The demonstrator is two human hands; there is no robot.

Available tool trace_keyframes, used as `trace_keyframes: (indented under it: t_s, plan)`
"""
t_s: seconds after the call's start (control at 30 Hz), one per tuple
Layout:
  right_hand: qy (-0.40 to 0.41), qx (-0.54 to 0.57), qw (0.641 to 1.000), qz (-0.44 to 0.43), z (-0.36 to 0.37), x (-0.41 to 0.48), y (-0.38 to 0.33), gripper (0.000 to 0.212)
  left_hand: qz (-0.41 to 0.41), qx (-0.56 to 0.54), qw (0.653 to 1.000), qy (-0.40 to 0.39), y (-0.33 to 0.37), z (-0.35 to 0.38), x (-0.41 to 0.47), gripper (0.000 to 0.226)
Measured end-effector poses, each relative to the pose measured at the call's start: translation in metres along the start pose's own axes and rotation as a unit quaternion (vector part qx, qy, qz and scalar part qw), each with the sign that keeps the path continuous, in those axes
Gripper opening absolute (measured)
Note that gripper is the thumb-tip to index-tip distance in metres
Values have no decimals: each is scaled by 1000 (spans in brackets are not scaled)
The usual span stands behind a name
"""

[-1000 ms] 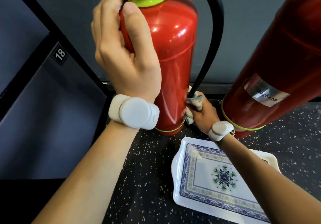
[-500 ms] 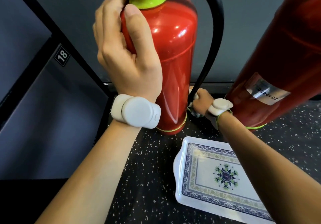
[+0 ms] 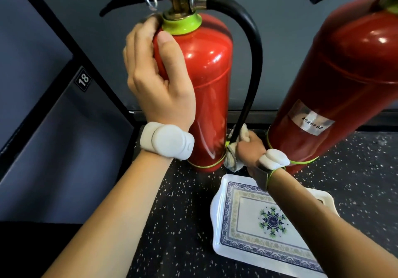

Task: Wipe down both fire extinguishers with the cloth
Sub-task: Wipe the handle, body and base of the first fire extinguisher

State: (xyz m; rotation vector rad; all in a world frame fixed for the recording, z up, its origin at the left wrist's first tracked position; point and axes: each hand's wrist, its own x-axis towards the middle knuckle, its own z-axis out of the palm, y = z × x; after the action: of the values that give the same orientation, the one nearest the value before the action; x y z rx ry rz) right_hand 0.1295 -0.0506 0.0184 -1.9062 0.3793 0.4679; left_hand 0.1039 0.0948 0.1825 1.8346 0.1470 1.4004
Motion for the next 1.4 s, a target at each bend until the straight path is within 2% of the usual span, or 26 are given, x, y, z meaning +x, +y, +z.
trace_keyframes:
  t_s: [0.1,0.2,0.3,0.37,0.47,0.53,0.6,0.73,0.83,0.97,1.03,1.07,1.13,1.23,1.3,1.4]
  plan:
    - [35,67,997,-17,0,-22,-30,33,-1,2,1000,-9,0,0,1,39]
    - [57,108,992,-42,-11,-43,-57,42,-5,8,1000,-19,1,-3,2,39]
    - [18,139,988,-58,-27,-69,-80,14,-2,17,999,-41,7,-9,4,39]
    - [-2,200,976,-91,-34,-86,-92,13,-1,29,997,-72,7,-16,11,36]
    - [53,206,959,-188,-40,-113,-108,53,-29,29,984,-172,-1,-29,37,38]
    - [88,193,940,-268,-42,-134,-122,48,-64,13,964,-258,-5,-31,55,42]
    - [142,166,918,-330,-40,-144,-132,40,-65,6,951,-301,-6,-28,62,49]
    - [178,145,901,-367,-23,-147,-133,39,-25,9,962,-270,-2,-25,55,35]
    - [172,111,911,-358,-8,-136,-112,38,-40,2,969,-243,1,-27,50,36]
    - [118,70,971,-196,6,-114,-78,31,-55,-13,972,-229,2,-24,48,35]
    - [74,68,987,-122,3,-111,-73,35,-58,-16,973,-223,1,-22,48,39]
    - [66,72,989,-113,0,-114,-74,38,-59,-17,973,-221,1,-21,48,41]
    - [81,90,979,-165,-6,-128,-86,38,-60,-20,975,-215,0,-21,46,40]
    - [122,129,944,-280,-11,-152,-117,35,-62,-7,978,-200,0,-21,47,37]
    - [122,150,934,-302,-6,-156,-133,36,-60,8,980,-189,1,-22,48,40]
    - [160,160,920,-321,9,-145,-126,33,-54,20,980,-190,2,-23,46,34]
